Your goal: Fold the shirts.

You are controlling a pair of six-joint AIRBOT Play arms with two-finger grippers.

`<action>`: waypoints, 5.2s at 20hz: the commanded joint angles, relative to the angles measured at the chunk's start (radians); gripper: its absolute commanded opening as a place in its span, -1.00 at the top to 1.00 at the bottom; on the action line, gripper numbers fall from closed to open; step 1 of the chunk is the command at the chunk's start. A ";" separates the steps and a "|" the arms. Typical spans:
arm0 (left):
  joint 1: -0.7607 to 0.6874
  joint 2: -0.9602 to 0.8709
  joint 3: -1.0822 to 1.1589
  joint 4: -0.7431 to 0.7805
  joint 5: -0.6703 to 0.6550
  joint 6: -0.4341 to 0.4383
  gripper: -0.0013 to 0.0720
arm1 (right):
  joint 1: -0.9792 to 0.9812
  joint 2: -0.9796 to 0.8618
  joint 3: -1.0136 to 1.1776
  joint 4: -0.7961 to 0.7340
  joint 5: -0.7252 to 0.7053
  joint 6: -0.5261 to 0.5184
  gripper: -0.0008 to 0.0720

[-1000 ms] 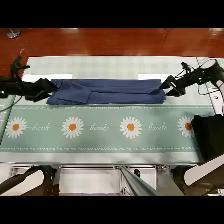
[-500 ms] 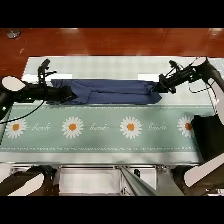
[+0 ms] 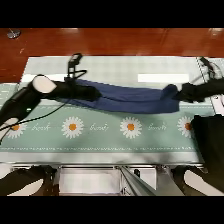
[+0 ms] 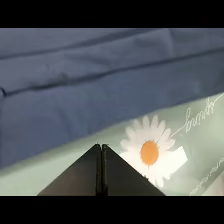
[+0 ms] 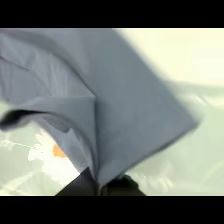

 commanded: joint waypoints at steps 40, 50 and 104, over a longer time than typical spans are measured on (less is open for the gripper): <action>0.434 0.862 -0.373 0.073 -0.124 -0.327 0.89 | 0.719 -0.527 0.680 0.138 -0.235 0.176 0.93; 0.433 0.830 -0.542 0.073 -0.164 -0.331 0.89 | 0.868 -0.979 1.026 0.252 -0.241 0.244 0.17; 0.432 0.580 -0.543 0.000 0.057 -0.161 0.89 | -0.130 -0.047 0.823 -0.290 0.478 0.364 0.93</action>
